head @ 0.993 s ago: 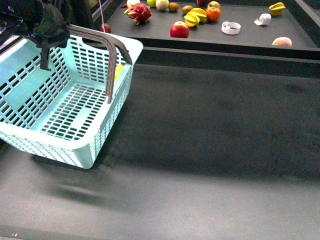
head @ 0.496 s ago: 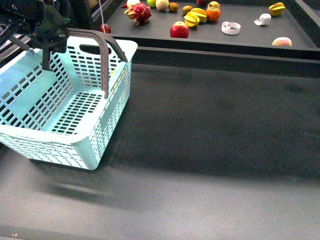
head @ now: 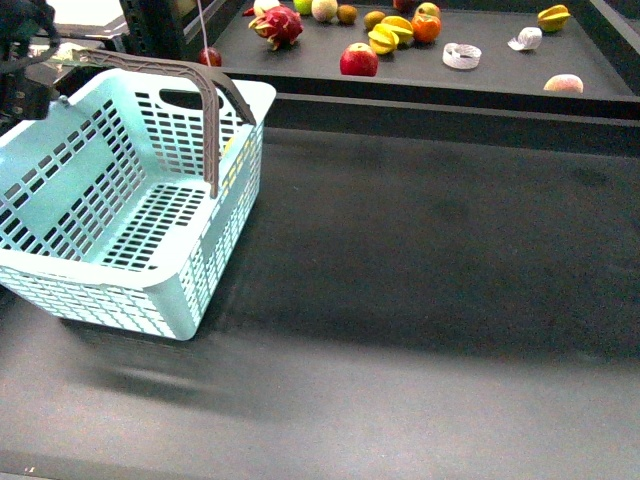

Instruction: Pick mango with right arm and hold basket with left

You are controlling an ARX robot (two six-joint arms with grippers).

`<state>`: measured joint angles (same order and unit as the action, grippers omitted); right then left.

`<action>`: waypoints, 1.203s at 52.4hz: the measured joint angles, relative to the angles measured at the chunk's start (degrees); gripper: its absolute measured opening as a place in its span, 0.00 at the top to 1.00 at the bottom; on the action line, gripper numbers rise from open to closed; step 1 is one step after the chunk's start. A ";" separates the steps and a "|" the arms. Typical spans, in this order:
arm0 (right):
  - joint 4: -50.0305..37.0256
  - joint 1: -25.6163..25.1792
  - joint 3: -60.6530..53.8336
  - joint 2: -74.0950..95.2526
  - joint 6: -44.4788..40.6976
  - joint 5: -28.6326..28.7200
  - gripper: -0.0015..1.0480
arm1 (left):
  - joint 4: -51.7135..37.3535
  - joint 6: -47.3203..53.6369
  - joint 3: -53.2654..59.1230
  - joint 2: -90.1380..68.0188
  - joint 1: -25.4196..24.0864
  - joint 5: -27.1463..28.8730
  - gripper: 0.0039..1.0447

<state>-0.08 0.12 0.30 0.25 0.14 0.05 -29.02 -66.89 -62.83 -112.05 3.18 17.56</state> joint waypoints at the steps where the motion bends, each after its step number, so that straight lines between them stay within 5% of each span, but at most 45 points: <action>1: 0.00 0.00 0.00 0.00 0.02 0.00 0.08 | -0.55 0.52 1.22 1.09 -0.22 -0.31 0.05; 20: 0.00 0.00 0.00 0.00 0.00 0.00 0.08 | -5.66 14.51 22.01 23.39 -2.58 -4.74 0.05; 33: 0.00 0.00 0.00 0.00 0.00 0.02 0.08 | -9.14 18.71 36.17 38.95 -8.55 -6.36 0.05; 55: 0.00 0.00 0.00 0.00 0.02 0.00 0.08 | -8.46 19.34 39.91 43.45 -11.45 -8.17 0.05; 63: 0.00 0.00 0.00 0.00 0.00 0.00 0.08 | -20.61 47.08 46.45 45.29 -12.13 -25.53 0.32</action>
<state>-0.08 0.12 0.30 0.25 0.14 0.05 -49.63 -19.81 -16.38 -66.76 -8.95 -7.97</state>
